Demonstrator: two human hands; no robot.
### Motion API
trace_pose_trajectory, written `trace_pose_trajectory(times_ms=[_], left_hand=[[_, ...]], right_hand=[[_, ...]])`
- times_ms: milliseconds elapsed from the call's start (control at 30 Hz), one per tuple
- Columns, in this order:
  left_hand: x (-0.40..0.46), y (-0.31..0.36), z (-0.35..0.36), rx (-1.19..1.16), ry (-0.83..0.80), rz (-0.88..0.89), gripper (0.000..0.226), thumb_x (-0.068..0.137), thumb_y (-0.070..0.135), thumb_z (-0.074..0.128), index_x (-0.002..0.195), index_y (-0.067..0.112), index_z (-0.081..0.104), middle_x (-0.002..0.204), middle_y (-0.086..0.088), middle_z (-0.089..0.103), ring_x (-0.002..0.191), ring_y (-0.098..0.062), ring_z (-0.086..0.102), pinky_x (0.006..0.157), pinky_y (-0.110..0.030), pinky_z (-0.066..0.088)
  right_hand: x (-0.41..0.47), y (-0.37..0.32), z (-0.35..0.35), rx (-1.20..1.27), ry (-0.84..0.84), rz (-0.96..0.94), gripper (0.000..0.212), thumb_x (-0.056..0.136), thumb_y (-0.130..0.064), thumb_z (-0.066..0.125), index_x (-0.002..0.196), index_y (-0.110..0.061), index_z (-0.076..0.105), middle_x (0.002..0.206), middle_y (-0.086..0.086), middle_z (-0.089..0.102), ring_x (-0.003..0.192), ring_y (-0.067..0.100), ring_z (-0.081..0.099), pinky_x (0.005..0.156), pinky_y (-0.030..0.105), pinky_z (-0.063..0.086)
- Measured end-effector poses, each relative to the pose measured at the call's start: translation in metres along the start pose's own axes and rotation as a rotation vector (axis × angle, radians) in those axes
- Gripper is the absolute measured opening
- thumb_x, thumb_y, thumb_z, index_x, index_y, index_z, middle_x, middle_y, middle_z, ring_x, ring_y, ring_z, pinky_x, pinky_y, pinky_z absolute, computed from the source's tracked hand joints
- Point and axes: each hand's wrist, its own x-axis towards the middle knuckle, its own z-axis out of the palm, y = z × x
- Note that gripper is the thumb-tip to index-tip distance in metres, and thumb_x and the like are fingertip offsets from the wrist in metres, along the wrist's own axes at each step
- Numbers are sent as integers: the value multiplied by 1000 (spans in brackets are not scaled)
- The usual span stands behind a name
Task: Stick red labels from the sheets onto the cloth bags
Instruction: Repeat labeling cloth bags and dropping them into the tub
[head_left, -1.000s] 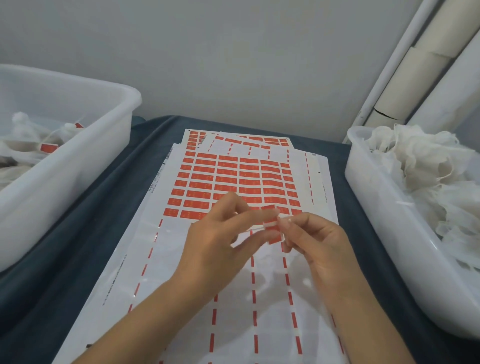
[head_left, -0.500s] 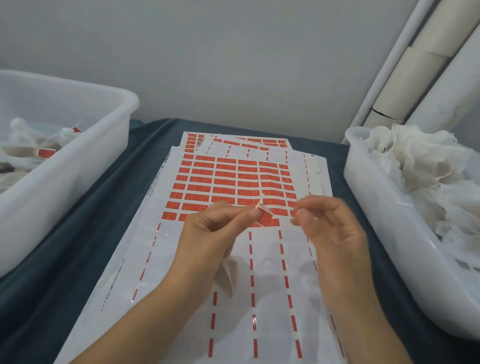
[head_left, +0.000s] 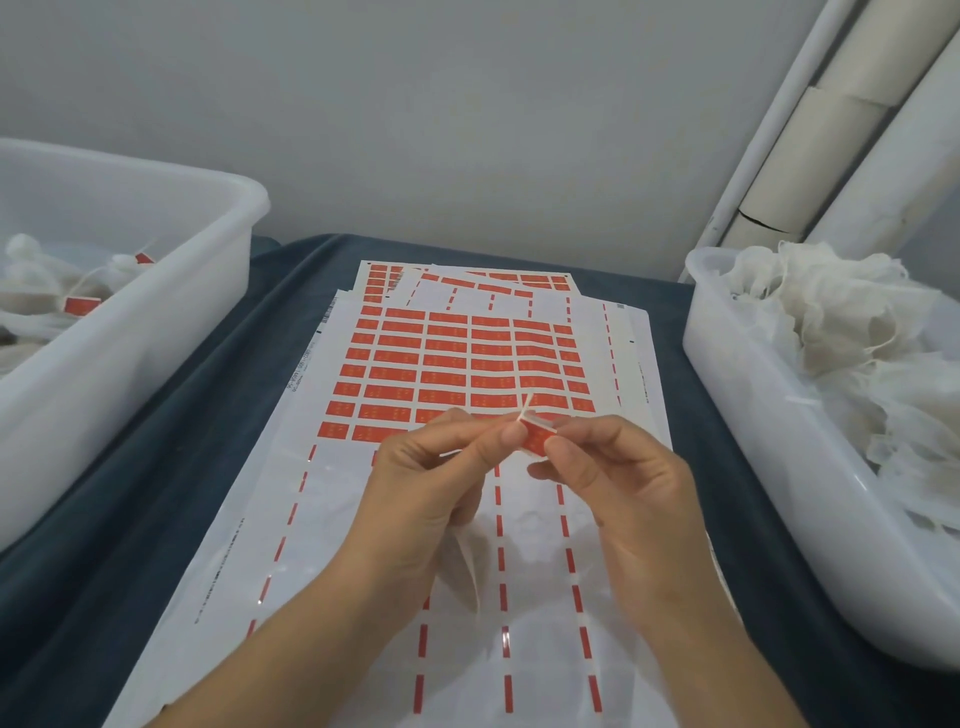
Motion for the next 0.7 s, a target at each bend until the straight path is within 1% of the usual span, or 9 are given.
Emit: trace_pose_trajectory(times_ms=[133,433,567,633,700], left_hand=[[0,0,0,4,-2,3,29,49,44,68,71,27,77,50,8,54,40,-5,37,40,-13,32],[0,0,0,3,-4,-11,27,50,43,69,70,27,77,48,9,52,41,-5,37,40,-13,32],[-1,-2,-1,8,-16,-12,26,51,43,68,69,26,77,47,9,51,41,-5,36,41,-13,32],[0,-5,-2,15,-17,-24,25,51,44,69,66,25,76,47,9,51,41,-5,37,42,-12,33],[1,-8,-3,13,-18,-63,21,53,44,70,61,25,73,51,5,52,43,-5,39,43,-11,35]], right_hand=[[0,0,0,-15,-6,3,22,65,-36,66,84,-24,65,87,-16,72,83,12,70,75,15,53],[0,0,0,-30,-14,-19,21,66,-34,65,83,-23,63,84,-17,71,80,11,70,69,11,51],[0,1,0,-20,-15,-25,24,65,-34,64,85,-21,61,86,-19,71,81,10,69,70,11,52],[0,2,1,-28,-21,-43,25,65,-34,63,85,-19,59,86,-20,70,81,8,69,70,11,52],[-1,5,3,-23,-40,-66,21,67,-29,63,83,-17,58,83,-17,70,79,7,69,67,9,50]])
